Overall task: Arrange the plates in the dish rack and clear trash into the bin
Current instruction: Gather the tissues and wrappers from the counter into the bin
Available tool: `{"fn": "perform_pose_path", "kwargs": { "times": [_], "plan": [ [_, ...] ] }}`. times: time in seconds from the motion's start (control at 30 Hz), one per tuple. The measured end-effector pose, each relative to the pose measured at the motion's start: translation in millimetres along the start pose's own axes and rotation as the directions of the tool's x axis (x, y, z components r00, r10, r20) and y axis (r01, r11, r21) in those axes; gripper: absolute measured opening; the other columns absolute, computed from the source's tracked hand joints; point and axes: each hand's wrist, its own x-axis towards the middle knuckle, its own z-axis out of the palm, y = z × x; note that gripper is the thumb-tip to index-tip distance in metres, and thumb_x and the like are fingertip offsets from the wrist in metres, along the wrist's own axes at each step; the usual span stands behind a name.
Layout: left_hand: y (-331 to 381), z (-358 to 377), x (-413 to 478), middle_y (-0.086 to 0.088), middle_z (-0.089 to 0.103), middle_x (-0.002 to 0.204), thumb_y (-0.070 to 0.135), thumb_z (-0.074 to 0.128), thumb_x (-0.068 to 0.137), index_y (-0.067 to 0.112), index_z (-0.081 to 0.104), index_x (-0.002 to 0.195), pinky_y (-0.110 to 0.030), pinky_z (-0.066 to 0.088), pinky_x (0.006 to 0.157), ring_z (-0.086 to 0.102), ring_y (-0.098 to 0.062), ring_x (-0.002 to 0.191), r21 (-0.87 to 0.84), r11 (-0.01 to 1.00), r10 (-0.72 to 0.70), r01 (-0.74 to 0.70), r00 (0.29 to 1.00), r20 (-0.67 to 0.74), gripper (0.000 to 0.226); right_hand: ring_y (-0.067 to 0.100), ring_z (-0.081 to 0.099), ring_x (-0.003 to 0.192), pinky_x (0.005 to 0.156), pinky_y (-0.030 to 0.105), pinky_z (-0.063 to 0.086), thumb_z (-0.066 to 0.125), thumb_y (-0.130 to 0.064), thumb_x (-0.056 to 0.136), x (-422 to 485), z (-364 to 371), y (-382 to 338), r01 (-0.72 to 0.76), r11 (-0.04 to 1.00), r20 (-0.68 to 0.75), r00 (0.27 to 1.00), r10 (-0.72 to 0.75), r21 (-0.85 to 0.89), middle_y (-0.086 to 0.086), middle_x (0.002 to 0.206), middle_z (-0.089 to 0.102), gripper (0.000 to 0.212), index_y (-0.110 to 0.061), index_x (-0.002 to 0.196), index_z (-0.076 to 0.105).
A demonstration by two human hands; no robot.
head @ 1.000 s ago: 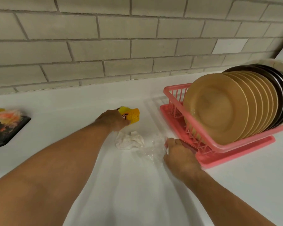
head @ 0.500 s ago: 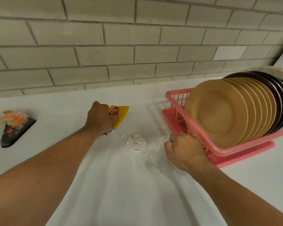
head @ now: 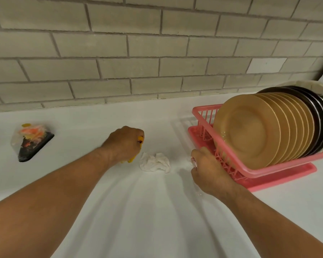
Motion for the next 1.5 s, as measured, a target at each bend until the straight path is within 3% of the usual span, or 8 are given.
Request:
{"fn": "perform_pose_path", "kwargs": {
  "times": [0.23,0.37,0.53,0.77,0.9,1.1,1.3,1.5],
  "plan": [
    [31,36,-5,0.004,0.061,0.100,0.078,0.049,0.070,0.029,0.053,0.112,-0.032,0.048,0.074,0.058,-0.018,0.086,0.259,0.965,-0.031,-0.030,0.973,0.228,0.065,0.019,0.058,0.098,0.077,0.030,0.054,0.041,-0.003,0.089,1,3,16,0.074,0.997,0.085,0.994,-0.075,0.011,0.000,0.120,0.055,0.046,-0.028,0.125,0.056],
    [41,73,3,-0.004,0.053,0.125,0.068,0.042,0.084,0.032,0.042,0.135,-0.034,0.042,0.084,0.054,-0.027,0.110,0.263,0.965,-0.060,-0.021,0.954,0.293,0.062,0.020,0.058,0.099,0.080,0.029,0.050,0.045,-0.023,0.094,-4,6,28,0.096,0.994,0.066,0.993,-0.099,0.044,0.001,0.113,0.059,0.031,-0.025,0.120,0.060],
    [48,91,0,-0.004,0.039,0.103,0.050,0.039,0.093,0.016,0.055,0.107,-0.034,0.043,0.070,0.049,-0.025,0.087,0.258,0.964,-0.084,0.058,0.993,0.089,0.039,0.018,0.056,0.076,0.063,0.028,0.042,0.051,-0.034,0.090,-3,8,44,0.079,0.989,0.041,0.996,-0.084,0.129,-0.002,0.086,0.057,0.012,-0.026,0.081,0.054],
    [61,90,-35,0.001,0.056,0.079,0.035,0.049,0.086,0.021,0.047,0.086,-0.029,0.036,0.056,0.053,-0.021,0.070,0.066,0.991,-0.111,0.117,0.990,-0.087,0.014,0.022,0.056,0.072,0.067,0.038,0.049,0.042,-0.033,0.090,-17,-4,50,0.110,0.953,0.044,0.991,-0.127,0.281,0.004,0.075,0.060,0.028,-0.013,0.072,0.050],
    [66,80,-59,0.004,0.064,0.088,0.025,0.050,0.088,0.035,0.059,0.106,-0.027,0.044,0.066,0.060,-0.021,0.083,-0.077,0.991,-0.114,0.106,0.987,-0.115,0.023,0.024,0.056,0.080,0.076,0.044,0.051,0.034,-0.033,0.092,-34,-16,57,0.109,0.927,0.121,0.979,-0.162,0.360,0.007,0.084,0.061,0.028,-0.013,0.082,0.051],
    [101,58,-120,-0.001,0.062,0.056,0.029,0.050,0.086,0.020,0.059,0.066,-0.031,0.052,0.051,0.064,-0.015,0.051,-0.297,0.952,-0.122,0.072,0.981,-0.153,0.024,0.017,0.048,0.112,0.086,0.030,0.039,0.051,-0.027,0.090,-83,-34,68,0.051,0.909,0.217,0.964,-0.153,0.413,-0.001,0.126,0.048,0.036,-0.031,0.126,0.050],
    [137,63,-203,-0.002,0.068,0.072,0.045,0.049,0.084,0.010,0.058,0.074,-0.040,0.054,0.064,0.065,-0.022,0.065,-0.532,0.838,-0.224,0.121,0.965,-0.134,0.037,0.018,0.053,0.104,0.065,0.025,0.041,0.042,-0.017,0.088,-153,-33,72,-0.080,0.820,0.244,0.967,-0.075,0.567,-0.001,0.131,0.040,0.037,-0.032,0.121,0.051],
    [176,73,-263,0.000,0.058,0.089,0.022,0.050,0.090,0.019,0.050,0.101,-0.027,0.043,0.058,0.056,-0.011,0.076,-0.467,0.884,-0.050,0.037,0.999,-0.017,0.012,0.010,0.048,0.086,0.062,0.022,0.038,0.029,-0.010,0.095,-221,-35,84,-0.072,0.844,0.242,0.968,-0.070,0.532,0.001,0.122,0.037,0.037,-0.024,0.122,0.050]
  ]
}}
